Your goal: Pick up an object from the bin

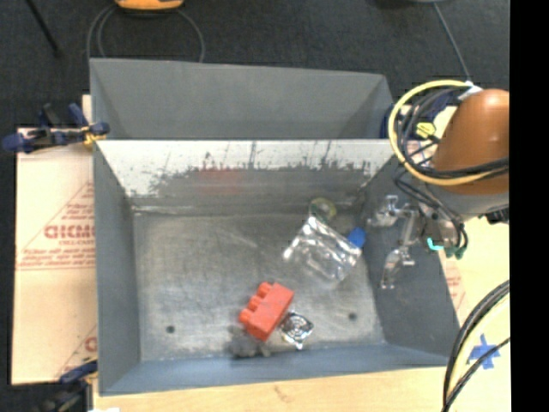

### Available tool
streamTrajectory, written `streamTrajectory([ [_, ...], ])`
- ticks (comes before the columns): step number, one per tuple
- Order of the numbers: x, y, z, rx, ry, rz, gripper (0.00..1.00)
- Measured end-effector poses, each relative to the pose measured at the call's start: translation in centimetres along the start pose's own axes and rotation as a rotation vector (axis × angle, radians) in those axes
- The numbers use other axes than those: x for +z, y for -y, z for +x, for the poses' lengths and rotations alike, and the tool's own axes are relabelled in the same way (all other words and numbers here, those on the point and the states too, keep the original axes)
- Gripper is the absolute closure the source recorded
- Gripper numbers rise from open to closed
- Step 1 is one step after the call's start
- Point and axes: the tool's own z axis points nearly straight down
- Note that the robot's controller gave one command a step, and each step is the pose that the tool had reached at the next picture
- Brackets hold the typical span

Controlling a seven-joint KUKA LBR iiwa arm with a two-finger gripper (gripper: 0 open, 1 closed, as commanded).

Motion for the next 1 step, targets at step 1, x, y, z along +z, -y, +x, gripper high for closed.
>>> streamTrajectory([
  [1,8.32,-2.53,-4.79,-0.168,0.011,0.003,0.00],
])
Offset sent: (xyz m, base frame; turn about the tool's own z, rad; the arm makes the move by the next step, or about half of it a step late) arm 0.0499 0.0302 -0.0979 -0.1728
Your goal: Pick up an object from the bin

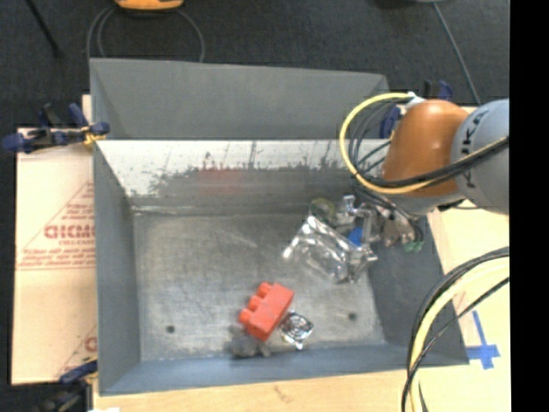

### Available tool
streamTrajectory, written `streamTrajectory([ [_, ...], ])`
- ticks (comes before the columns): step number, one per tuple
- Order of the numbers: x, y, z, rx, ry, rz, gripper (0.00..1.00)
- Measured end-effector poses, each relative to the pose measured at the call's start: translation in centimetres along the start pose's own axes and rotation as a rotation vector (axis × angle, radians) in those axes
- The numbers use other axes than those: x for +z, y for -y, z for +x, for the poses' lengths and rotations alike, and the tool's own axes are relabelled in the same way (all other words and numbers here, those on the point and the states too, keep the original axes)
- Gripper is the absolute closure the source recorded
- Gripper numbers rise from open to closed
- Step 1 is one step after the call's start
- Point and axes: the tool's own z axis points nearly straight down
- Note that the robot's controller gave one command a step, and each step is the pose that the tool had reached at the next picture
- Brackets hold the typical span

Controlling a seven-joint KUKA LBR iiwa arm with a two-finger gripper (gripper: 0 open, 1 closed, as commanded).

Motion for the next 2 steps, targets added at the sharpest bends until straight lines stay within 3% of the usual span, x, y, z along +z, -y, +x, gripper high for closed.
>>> streamTrajectory([
  [1,1.1,-0.6,-2.8,-0.068,-0.049,0.000,0.00],
  [2,1.2,-1.7,-3.0,0.397,-0.051,0.008,0.00],
])
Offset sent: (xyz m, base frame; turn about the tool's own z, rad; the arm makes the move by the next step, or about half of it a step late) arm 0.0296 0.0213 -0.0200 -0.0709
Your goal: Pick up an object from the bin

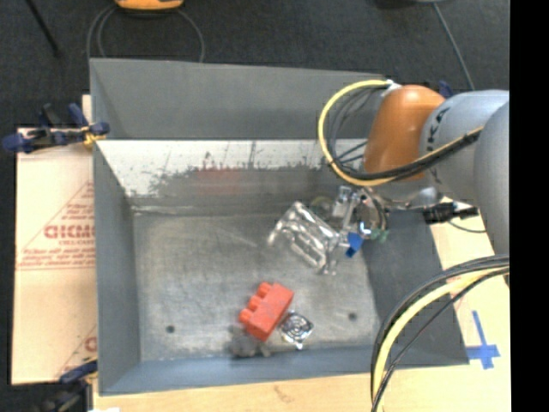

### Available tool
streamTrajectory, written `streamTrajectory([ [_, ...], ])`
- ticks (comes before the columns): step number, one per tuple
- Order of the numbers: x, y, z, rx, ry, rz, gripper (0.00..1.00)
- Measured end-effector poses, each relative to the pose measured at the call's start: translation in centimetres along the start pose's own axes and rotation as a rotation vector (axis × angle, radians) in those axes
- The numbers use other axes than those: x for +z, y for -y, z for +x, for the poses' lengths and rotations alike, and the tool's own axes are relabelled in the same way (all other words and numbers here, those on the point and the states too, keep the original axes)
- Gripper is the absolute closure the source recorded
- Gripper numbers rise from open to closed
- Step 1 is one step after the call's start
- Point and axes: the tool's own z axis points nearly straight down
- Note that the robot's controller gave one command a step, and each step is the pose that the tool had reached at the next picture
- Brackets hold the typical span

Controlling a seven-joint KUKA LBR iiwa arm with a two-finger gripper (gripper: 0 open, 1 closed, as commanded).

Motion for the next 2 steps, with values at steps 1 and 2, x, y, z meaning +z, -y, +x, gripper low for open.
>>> streamTrajectory([
  [1,-0.07,-0.12,2.84,0.085,0.040,-0.021,0.00],
  [2,0.13,-0.03,2.84,0.080,0.043,-0.018,1.00],
])
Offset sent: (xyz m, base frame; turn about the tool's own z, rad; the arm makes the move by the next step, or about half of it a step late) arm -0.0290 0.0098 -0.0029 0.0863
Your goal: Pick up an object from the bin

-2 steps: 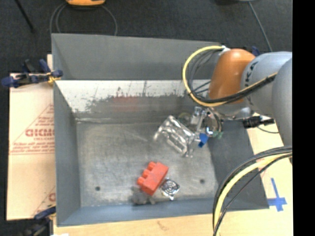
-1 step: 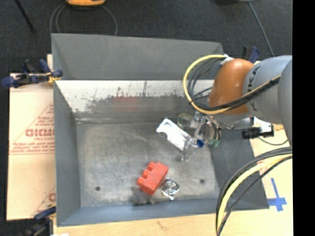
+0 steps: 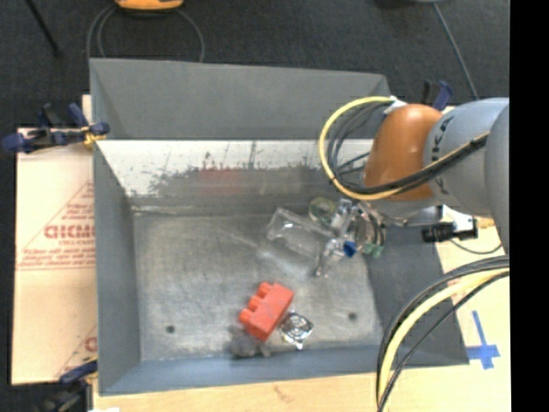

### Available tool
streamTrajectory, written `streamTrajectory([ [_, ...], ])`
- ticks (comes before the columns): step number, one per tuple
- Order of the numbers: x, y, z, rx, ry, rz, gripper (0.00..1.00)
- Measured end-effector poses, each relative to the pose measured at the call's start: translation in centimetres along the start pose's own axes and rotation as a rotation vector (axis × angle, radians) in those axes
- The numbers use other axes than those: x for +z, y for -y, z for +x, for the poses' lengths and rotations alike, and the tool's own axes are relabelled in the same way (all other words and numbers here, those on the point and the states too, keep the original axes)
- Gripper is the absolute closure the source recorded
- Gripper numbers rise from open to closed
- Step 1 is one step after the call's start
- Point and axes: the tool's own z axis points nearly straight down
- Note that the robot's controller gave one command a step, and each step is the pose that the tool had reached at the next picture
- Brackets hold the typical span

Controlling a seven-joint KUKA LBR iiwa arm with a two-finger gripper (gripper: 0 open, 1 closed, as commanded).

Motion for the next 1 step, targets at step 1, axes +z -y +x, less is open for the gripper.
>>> streamTrajectory([
  [1,-17.40,1.27,-1.01,-0.279,0.005,-0.001,1.00],
])
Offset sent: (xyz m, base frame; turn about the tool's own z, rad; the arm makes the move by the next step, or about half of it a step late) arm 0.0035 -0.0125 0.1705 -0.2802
